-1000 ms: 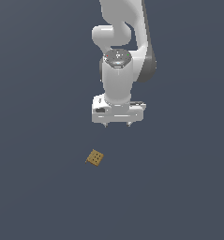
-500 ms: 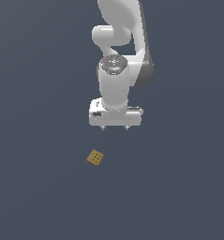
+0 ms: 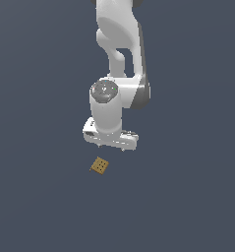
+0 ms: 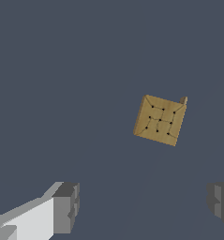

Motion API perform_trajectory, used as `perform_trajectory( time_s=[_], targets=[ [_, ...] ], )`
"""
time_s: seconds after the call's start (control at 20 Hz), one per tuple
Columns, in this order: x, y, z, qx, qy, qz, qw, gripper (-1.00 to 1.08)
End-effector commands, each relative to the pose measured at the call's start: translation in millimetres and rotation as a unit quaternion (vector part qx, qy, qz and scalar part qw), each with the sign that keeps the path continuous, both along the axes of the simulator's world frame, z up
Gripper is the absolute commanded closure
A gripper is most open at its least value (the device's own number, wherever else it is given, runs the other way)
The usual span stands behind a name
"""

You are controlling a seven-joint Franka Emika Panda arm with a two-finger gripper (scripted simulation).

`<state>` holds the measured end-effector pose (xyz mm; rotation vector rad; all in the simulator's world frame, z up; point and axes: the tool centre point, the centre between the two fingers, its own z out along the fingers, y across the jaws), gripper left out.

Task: Pick up the object and move it to a goal position.

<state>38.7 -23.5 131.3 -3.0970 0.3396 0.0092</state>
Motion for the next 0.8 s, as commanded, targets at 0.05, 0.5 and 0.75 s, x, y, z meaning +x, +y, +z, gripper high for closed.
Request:
perform_trajectory(
  time_s=[0.05,0.5,0.75],
  targets=[
    [14.5,-19.8,-21.7,-0.003,0.001,-0.044,0.9990,-0.92],
    [34.6,-54.1,-60.8,-0.011,0.000,-0.116,0.9932,-0.92],
    [38.2,-61.6,-69.7,-0.013,0.000,-0.131,0.9913,-0.92]
  ],
)
